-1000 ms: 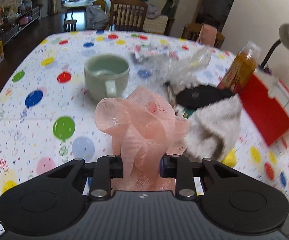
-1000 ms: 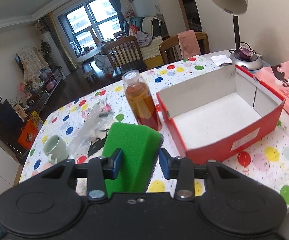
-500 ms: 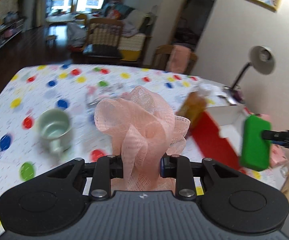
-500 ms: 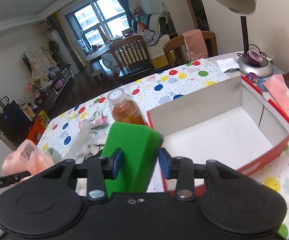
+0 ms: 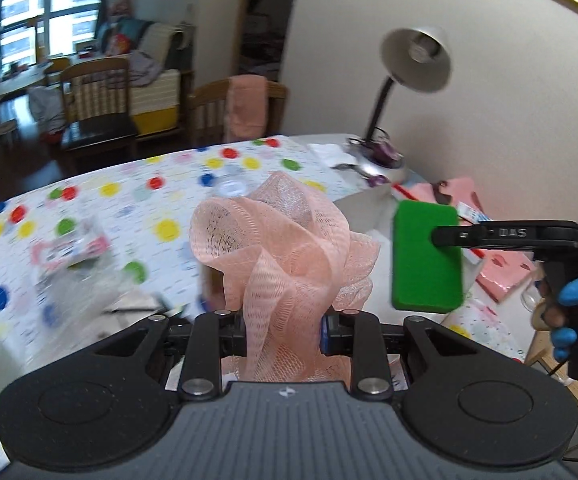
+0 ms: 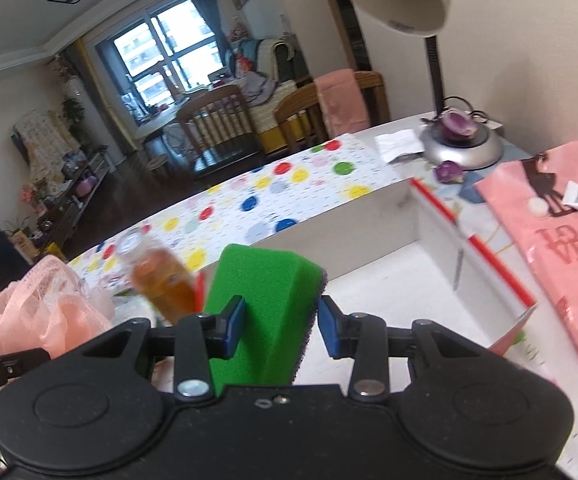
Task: Organize soft objects
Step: 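Lift the pink puff and green sponge and carry both toward the red box, then lower the puff and sponge into the box and open both tools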
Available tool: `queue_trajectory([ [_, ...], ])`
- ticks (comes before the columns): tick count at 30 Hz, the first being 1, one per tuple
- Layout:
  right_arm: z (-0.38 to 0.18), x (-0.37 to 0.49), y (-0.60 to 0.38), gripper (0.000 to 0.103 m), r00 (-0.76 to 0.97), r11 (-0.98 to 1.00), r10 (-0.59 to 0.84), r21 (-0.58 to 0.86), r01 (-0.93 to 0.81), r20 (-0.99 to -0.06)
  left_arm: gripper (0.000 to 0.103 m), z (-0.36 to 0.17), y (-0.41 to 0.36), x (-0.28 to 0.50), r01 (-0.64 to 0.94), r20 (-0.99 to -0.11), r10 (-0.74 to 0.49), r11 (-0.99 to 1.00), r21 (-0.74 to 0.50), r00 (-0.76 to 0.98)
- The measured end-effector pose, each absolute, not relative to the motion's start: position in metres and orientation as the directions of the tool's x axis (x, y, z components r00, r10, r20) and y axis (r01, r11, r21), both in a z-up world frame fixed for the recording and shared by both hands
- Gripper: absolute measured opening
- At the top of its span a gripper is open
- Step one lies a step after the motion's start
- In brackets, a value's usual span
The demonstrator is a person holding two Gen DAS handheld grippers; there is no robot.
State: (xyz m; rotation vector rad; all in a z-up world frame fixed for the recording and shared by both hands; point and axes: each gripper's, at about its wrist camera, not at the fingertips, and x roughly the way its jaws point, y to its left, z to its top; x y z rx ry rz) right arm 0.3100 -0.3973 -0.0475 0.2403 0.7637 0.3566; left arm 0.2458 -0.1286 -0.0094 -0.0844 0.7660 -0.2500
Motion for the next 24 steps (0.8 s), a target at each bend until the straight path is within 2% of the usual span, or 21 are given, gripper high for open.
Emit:
queue_trajectory([
  [12, -0.069, 0.350, -0.436, 0.038, 0.678, 0.954, 0.292, 0.259, -0.154, -0.674, 0.027, -0.027, -0.217, 0.332, 0.273, -0.734, -0.287, 0.951, -0.143, 0.615],
  [24, -0.098, 0.381, -0.449, 0.038, 0.623, 0.971, 0.237, 0.181, -0.154, -0.746, 0.027, -0.084, -0.265, 0.396, 0.266, -0.835, -0.189, 0.963, -0.053, 0.516],
])
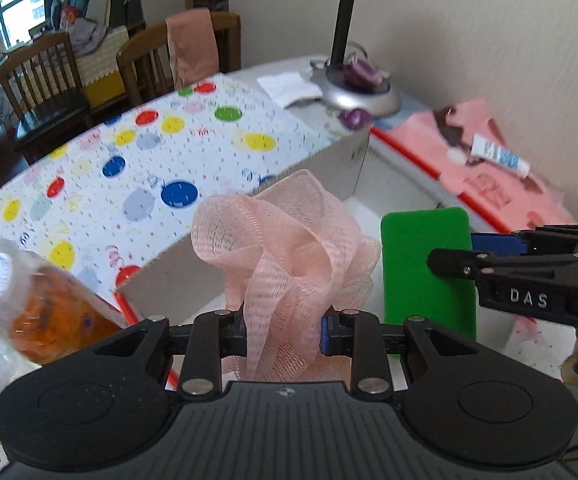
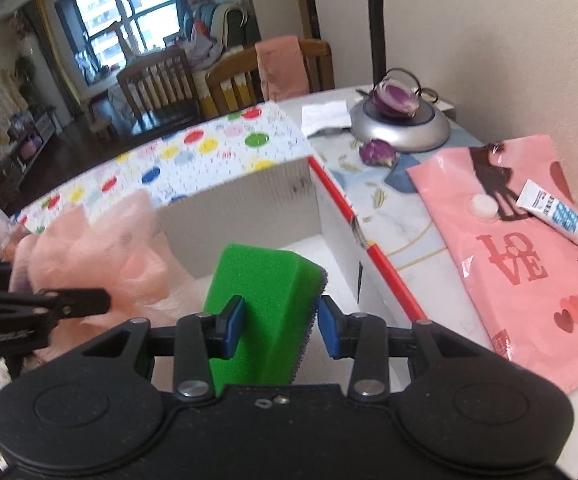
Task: Organize soft objects
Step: 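Lower the puff and sponge into the box and open both tools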
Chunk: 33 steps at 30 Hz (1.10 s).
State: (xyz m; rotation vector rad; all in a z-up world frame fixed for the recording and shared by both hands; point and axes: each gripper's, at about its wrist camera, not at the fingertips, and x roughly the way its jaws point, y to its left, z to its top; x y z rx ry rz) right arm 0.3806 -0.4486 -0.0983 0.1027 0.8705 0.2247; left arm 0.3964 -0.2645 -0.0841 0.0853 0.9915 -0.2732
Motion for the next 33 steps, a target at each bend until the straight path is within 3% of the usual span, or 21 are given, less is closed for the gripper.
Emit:
queue_trajectory([
  [17, -0.136, 0.404, -0.431, 0.039, 0.521, 0.974, 0.191, 0.096, -0.204, -0.832, 0.028, -0.135, -0.287, 0.426, 0.295, -0.912, -0.145, 0.955, -0.028, 0.383],
  [18, -0.137, 0.404, -0.431, 0.040, 0.518, 0.974, 0.192, 0.095, -0.207, -0.834, 0.030, -0.136, -0.287, 0.426, 0.297, -0.914, -0.145, 0.954, -0.028, 0.379],
  [20, -0.137, 0.405, -0.431, 0.041, 0.515, 0.973, 0.192, 0.094, -0.210, -0.835, 0.045, -0.137, -0.287, 0.427, 0.299, -0.912, -0.147, 0.954, -0.028, 0.382],
  [21, -0.137, 0.405, -0.432, 0.041, 0.514, 0.973, 0.191, 0.095, -0.209, -0.836, 0.062, -0.136, -0.287, 0.426, 0.302, -0.909, -0.152, 0.953, -0.030, 0.388],
  [22, -0.137, 0.405, -0.433, 0.041, 0.511, 0.974, 0.190, 0.095, -0.207, -0.838, 0.071, -0.135, -0.287, 0.426, 0.302, -0.905, -0.156, 0.953, -0.032, 0.397],
  [30, -0.134, 0.403, -0.436, 0.044, 0.515, 0.971, 0.207, 0.109, -0.213, -0.832, 0.071, -0.127, -0.284, 0.421, 0.310, -0.891, -0.182, 0.949, -0.048, 0.417],
  [33, -0.129, 0.400, -0.439, 0.057, 0.526, 0.970, 0.212, 0.110, -0.218, -0.823, 0.071, -0.121, -0.281, 0.416, 0.307, -0.881, -0.188, 0.950, -0.051, 0.435],
])
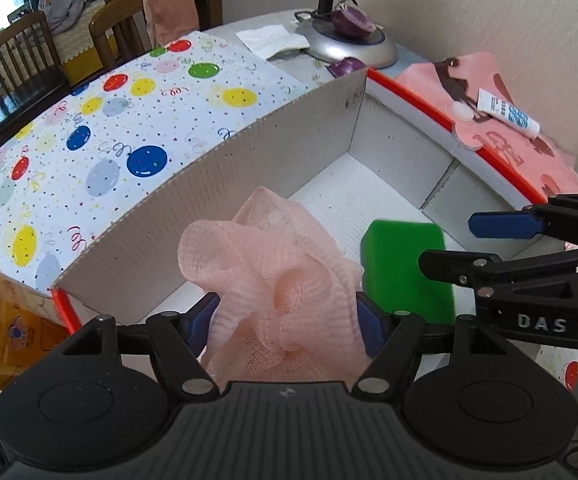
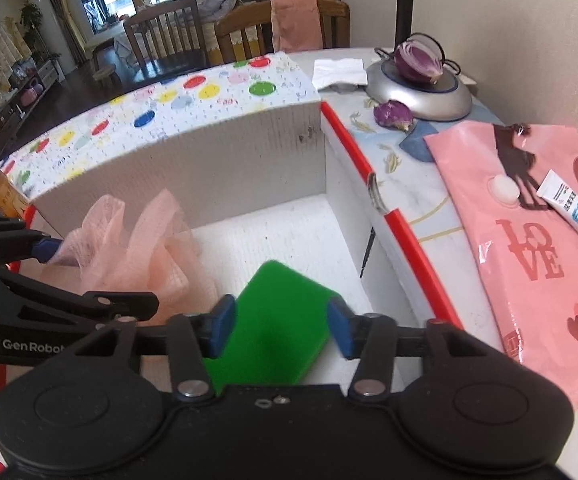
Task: Organize soft objects
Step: 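Lower the puff and sponge into the box and open both tools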
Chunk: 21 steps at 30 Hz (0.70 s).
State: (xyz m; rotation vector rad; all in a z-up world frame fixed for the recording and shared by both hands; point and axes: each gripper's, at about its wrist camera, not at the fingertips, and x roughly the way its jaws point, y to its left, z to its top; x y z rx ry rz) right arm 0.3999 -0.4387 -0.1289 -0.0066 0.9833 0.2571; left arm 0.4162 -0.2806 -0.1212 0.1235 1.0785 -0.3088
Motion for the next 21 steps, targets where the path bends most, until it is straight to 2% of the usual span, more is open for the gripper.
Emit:
queue_trajectory([
  [21, -0.061, 0.344, -0.427, 0.069, 0.624, 0.945, 0.315, 0.174, -0.278, -0.715, 0.071, -0.036, -0.218, 0.334, 0.298, -0.731, -0.281, 0.948, -0.111, 0.622],
])
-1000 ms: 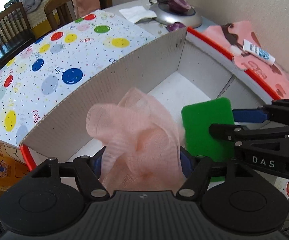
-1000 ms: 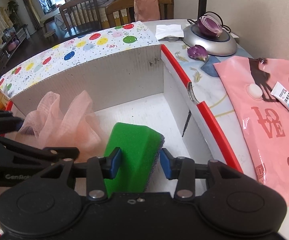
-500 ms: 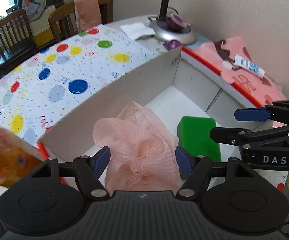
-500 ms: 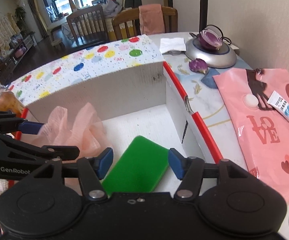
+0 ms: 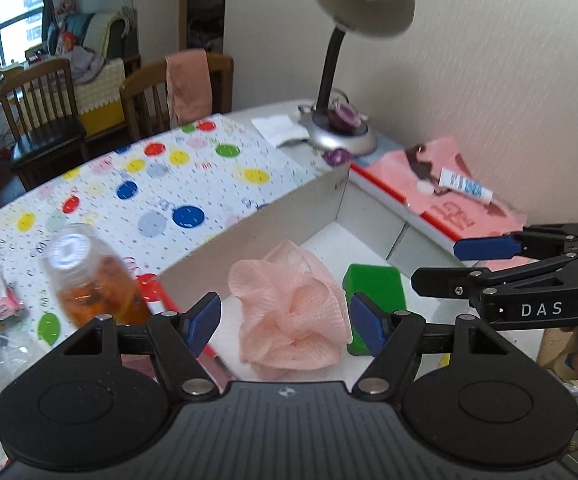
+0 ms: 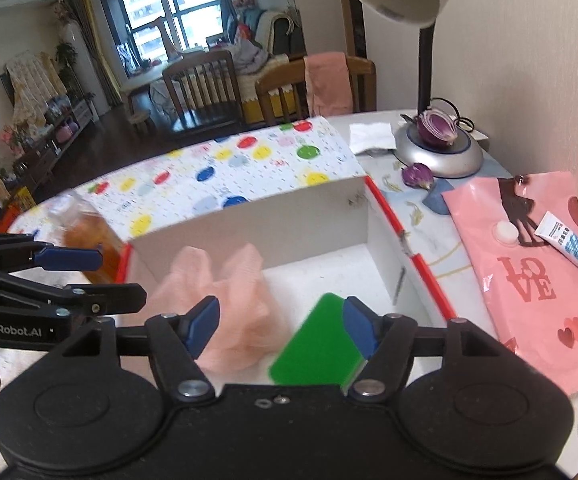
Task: Organize soft objects
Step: 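Lower the puff and sponge into the box and open both tools, then move both tools back toward the grey towel and yellow cloth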
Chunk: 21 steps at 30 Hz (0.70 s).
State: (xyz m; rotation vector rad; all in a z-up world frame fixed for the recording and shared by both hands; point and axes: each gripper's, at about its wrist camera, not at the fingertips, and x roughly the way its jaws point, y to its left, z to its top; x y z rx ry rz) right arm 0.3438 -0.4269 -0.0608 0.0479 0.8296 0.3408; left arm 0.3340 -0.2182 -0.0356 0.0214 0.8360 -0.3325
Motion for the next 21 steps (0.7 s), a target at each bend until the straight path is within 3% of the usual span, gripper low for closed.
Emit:
queue_trajectory([
  [11, -0.021, 0.288, -0.377, 0.082, 0.677, 0.924, 0.369, 0.169, -0.344, -0.637, 0.071, -0.002, -0.157, 0.266, 0.290, -0.658, -0.307, 0.947, -0.138, 0.688],
  [15, -0.013, 0.269, -0.353, 0.083, 0.680, 0.914, 0.390, 0.172, -0.368, -0.621, 0.079, 0.003, -0.125, 0.243, 0.264, -0.642, -0.296, 0.953, -0.149, 0.707],
  [21, -0.010, 0.242, -0.311, 0.092, 0.684, 0.897, 0.415, 0.145, -0.417, -0.600, 0.080, -0.002, -0.081, 0.213, 0.220, -0.634, -0.264, 0.964, -0.149, 0.727],
])
